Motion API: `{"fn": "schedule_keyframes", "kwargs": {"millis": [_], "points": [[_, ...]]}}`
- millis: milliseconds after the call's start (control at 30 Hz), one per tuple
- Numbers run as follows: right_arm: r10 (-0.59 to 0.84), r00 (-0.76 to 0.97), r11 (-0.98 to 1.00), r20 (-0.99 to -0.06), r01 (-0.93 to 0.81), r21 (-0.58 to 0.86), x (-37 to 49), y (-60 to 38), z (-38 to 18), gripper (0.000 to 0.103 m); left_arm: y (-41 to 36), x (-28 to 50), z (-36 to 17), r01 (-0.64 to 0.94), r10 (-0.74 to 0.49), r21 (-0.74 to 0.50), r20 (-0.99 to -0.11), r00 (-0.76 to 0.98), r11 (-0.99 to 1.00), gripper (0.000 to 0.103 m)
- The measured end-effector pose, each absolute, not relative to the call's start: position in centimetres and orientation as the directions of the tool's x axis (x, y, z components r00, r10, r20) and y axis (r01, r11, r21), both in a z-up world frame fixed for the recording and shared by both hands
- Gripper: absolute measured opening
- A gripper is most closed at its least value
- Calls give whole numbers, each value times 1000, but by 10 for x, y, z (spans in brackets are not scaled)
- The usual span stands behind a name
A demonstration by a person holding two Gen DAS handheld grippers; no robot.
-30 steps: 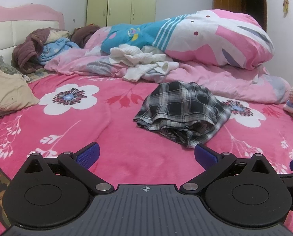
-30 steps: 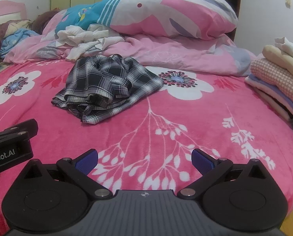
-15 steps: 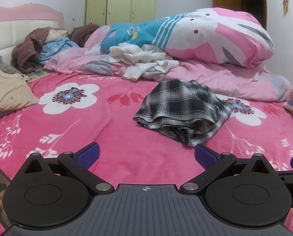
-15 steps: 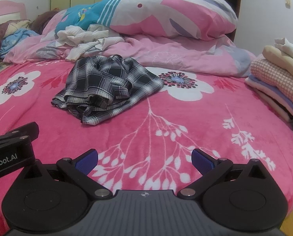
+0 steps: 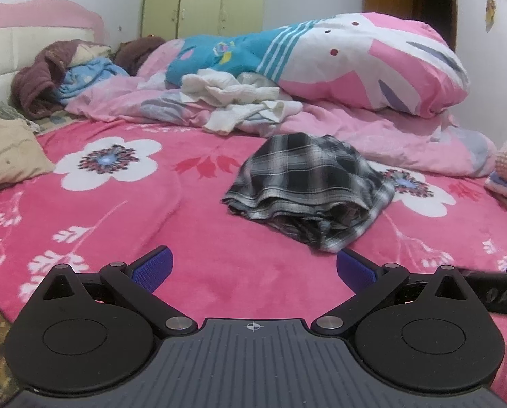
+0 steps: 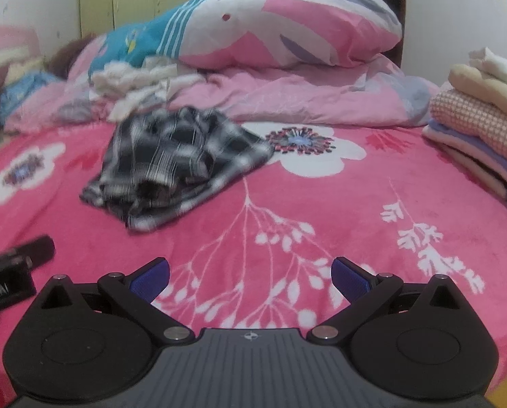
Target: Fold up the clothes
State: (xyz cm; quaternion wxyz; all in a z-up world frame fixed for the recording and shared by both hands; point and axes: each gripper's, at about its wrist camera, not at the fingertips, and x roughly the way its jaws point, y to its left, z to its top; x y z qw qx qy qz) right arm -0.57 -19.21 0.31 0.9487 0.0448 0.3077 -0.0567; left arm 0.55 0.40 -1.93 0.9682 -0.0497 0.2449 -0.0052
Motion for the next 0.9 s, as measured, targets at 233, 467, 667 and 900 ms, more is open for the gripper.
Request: {"fn": "schedule_keyframes", "kwargs": {"millis": [233,467,667,900], "points": [[-51,911,997,-410,72,36,3,-223,45,103,-6,38,3,50,-120,-167,-439,891,985,103],[78,929,997,-363,-67,44,60,-240,84,103,-12,92,-6,91,-169,-189,-447,878,978,103],[248,863,959,-439,-282,-12,144,-213,90,103,-3,106,-28,109,-230,-272,-469,853,956,97],[414,668,829,-618,-557,-48,241,-132,54,97,-5,119,-41,106,-238,-273,-513,825,956,73]]}}
